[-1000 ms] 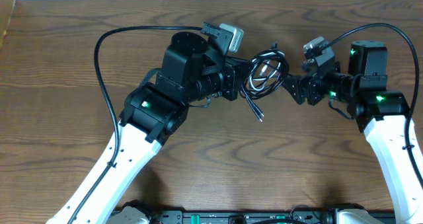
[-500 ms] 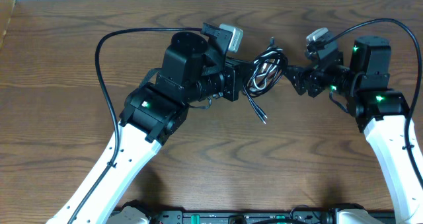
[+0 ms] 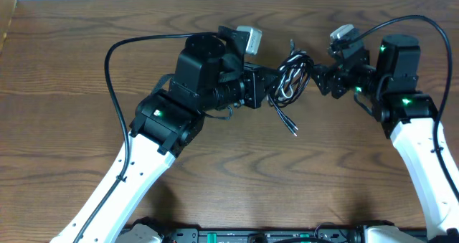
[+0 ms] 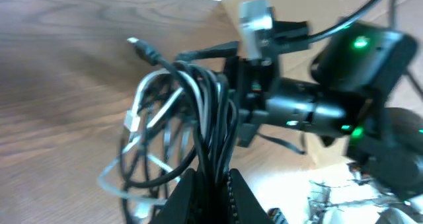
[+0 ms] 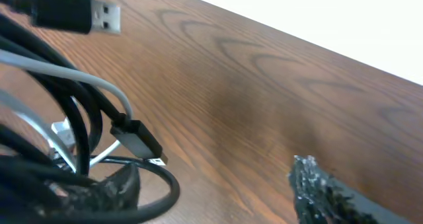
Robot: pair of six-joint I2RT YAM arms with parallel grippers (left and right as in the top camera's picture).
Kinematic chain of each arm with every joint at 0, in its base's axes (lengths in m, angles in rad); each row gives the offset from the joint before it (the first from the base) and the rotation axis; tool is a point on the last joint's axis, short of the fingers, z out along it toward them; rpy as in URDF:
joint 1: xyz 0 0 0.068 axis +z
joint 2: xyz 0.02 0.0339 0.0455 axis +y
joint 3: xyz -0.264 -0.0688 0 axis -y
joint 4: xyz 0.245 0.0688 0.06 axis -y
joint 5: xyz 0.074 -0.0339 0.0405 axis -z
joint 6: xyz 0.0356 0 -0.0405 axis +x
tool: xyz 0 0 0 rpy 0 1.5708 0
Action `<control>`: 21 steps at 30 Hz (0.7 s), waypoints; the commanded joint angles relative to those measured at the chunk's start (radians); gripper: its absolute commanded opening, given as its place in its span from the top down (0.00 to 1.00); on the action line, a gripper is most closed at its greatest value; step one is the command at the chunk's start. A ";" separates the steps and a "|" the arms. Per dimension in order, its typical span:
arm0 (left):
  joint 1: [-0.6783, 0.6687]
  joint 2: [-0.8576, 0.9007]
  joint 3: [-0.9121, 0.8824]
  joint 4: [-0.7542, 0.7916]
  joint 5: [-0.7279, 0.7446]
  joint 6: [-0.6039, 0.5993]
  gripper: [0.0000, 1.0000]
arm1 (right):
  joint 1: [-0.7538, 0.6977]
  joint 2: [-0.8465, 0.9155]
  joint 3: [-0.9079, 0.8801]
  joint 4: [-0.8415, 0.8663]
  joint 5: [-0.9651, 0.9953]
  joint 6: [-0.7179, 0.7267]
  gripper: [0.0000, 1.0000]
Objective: Untangle cables
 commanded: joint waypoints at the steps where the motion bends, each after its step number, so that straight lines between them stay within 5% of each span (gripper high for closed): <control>1: -0.001 -0.012 0.023 0.038 0.096 -0.073 0.93 | 0.039 0.023 -0.002 0.027 -0.021 -0.008 0.32; 6: -0.001 -0.012 0.023 0.043 0.096 -0.087 0.92 | 0.079 0.033 -0.002 0.050 -0.020 -0.008 0.38; 11: -0.001 -0.012 0.023 0.043 0.094 -0.087 0.92 | 0.082 0.033 -0.002 0.055 -0.009 -0.005 0.99; 21: 0.018 -0.012 0.023 0.035 0.065 -0.053 0.92 | 0.082 0.033 -0.002 -0.033 0.225 0.044 0.99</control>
